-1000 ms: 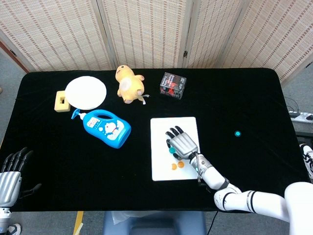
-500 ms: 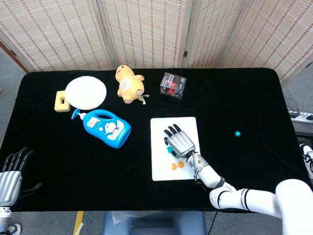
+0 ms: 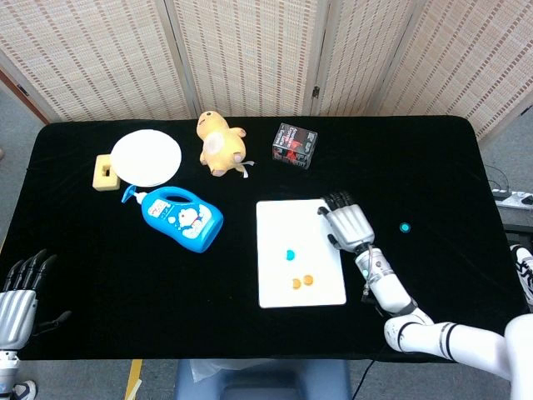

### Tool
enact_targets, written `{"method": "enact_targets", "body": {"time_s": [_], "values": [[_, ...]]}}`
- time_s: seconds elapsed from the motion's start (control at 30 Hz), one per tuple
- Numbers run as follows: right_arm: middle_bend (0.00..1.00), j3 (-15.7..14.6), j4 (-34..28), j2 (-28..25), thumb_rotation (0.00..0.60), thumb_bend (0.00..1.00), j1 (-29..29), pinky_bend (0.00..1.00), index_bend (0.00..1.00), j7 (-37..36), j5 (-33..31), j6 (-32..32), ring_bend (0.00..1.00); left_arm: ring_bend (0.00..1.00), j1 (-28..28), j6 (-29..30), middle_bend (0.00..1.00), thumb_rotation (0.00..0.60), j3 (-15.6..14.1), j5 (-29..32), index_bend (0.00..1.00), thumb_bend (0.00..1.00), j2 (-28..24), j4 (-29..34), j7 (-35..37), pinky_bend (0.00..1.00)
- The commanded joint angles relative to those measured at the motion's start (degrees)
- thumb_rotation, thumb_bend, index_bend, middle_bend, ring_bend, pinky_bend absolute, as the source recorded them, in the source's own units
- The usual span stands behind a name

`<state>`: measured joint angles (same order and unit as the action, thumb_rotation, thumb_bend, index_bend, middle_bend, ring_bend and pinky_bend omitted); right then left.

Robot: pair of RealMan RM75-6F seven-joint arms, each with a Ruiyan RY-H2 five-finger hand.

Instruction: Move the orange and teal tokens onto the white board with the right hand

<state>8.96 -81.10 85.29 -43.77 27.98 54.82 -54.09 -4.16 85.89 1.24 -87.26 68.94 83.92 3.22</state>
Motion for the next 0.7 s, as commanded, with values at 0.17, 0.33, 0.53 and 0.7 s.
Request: {"method": "enact_targets", "body": {"time_s": [0.17, 0.33, 0.53, 0.7], "values": [[0.14, -1.1, 4.5, -3.3, 0.600, 0.42, 4.4, 0.00, 0.33, -2.8, -4.5, -0.4, 0.06, 0.00, -0.3, -0.2, 0.00, 0.600, 0.0, -0.3, 0.00, 0.17, 0.2, 0.3, -0.3, 0.00], [0.14, -1.3, 9.6, -2.5, 0.600, 0.42, 5.8, 0.00, 0.33, -4.6, -6.7, 1.5, 0.05, 0.00, -0.6, -0.2, 0.00, 0.600, 0.1, -0.6, 0.00, 0.17, 0.0, 0.9, -1.0, 0.00], [0.14, -1.3, 15.6, -0.4, 0.600, 0.42, 6.6, 0.00, 0.35, -5.8, -8.7, 4.3, 0.05, 0.00, -0.5, -0.1, 0.00, 0.600, 0.0, -0.5, 0.00, 0.17, -0.2, 1.4, -1.5, 0.00], [0.14, -1.1, 20.1, 1.2, 0.600, 0.42, 7.3, 0.00, 0.37, -6.9, -9.6, 6.5, 0.06, 0.00, -0.4, -0.2, 0.00, 0.600, -0.1, -0.4, 0.00, 0.17, -0.3, 1.5, -1.7, 0.00]]}}
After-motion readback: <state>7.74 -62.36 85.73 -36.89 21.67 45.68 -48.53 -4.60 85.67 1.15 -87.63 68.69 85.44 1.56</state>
